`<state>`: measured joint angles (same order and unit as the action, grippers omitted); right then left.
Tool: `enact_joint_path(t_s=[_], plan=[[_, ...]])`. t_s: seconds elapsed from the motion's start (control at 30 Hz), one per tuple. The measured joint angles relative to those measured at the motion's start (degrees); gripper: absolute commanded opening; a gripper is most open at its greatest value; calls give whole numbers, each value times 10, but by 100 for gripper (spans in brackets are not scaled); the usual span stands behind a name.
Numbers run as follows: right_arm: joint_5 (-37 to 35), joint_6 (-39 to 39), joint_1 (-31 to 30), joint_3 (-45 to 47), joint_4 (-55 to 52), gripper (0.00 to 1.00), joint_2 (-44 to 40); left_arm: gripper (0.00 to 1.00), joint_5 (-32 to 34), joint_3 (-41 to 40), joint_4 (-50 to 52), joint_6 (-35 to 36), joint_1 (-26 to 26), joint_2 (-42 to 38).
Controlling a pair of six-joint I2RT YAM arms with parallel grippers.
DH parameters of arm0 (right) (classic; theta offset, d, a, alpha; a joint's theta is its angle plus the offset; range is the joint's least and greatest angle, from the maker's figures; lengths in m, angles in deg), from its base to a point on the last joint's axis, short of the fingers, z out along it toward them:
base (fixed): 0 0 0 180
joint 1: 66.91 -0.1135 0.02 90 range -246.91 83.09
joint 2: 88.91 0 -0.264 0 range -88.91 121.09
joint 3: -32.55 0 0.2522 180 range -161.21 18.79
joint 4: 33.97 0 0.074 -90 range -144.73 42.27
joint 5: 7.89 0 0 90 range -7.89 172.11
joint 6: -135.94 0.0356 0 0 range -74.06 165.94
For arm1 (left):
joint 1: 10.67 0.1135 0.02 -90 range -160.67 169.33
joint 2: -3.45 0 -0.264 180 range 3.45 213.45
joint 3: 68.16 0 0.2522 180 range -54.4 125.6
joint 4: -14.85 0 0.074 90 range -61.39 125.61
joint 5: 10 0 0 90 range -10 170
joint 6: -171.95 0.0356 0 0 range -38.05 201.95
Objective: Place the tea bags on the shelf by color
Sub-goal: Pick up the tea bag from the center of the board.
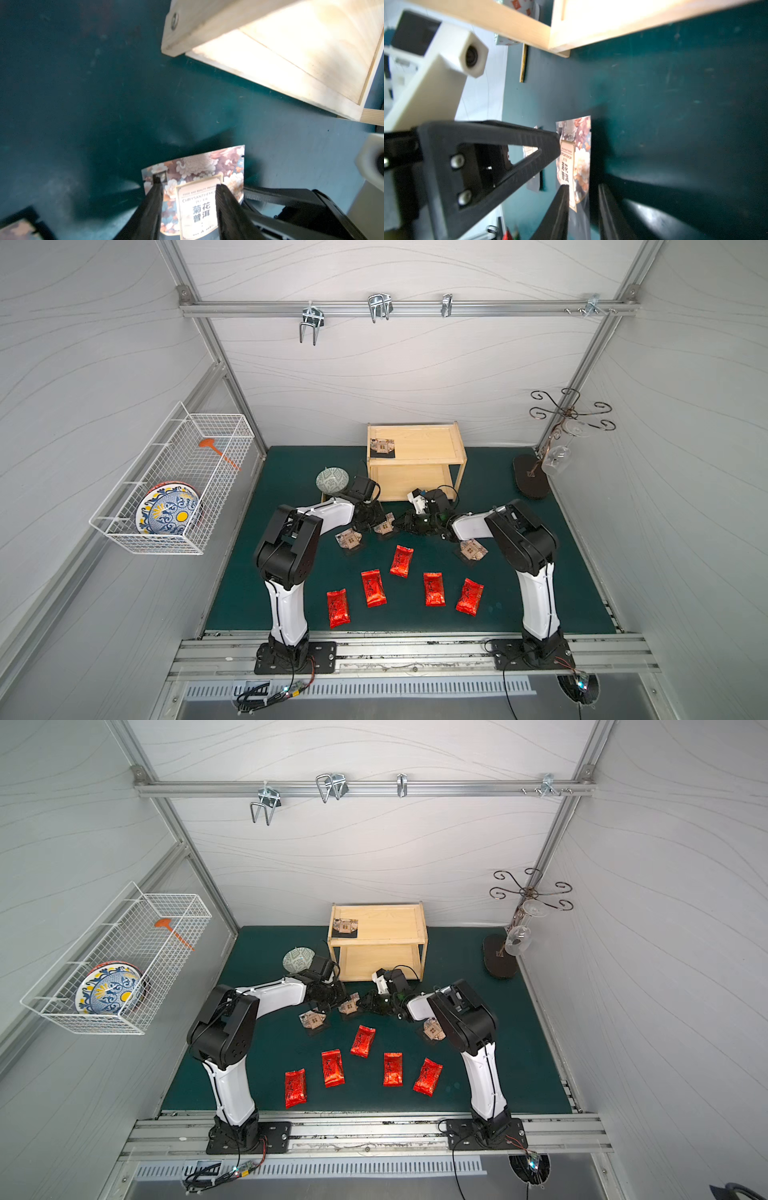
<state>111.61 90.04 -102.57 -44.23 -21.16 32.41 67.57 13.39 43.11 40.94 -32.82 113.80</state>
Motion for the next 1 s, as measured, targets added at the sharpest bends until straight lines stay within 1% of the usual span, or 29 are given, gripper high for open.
enact_joint_path(t_s=[0.1, 0.23, 0.4, 0.53, 0.63, 0.8, 0.93, 1.0], plan=[[10, 19, 2, -7, 1, 10, 8, 47, 0, 0, 0, 0, 0, 0], [15, 30, 2, -8, 1, 0, 9, 47, 0, 0, 0, 1, 0, -1], [16, 31, 4, -4, 0, 0, 4, 47, 3, 0, 10, 3, 0, -10], [12, 30, 5, 21, -14, 0, -35, 49, 6, 0, 32, 5, 2, -49], [3, 26, 5, 40, -30, 0, -88, 49, 9, 0, 47, 10, 10, -103], [-14, 24, 5, 88, -48, 0, -200, 50, 14, 0, 69, 20, 31, -198], [-25, 23, 5, 132, -81, 0, -293, 50, 15, -6, 81, 20, 42, -247], [-35, 19, 5, 147, -113, 0, -350, 51, 15, -17, 84, 20, 46, -268]])
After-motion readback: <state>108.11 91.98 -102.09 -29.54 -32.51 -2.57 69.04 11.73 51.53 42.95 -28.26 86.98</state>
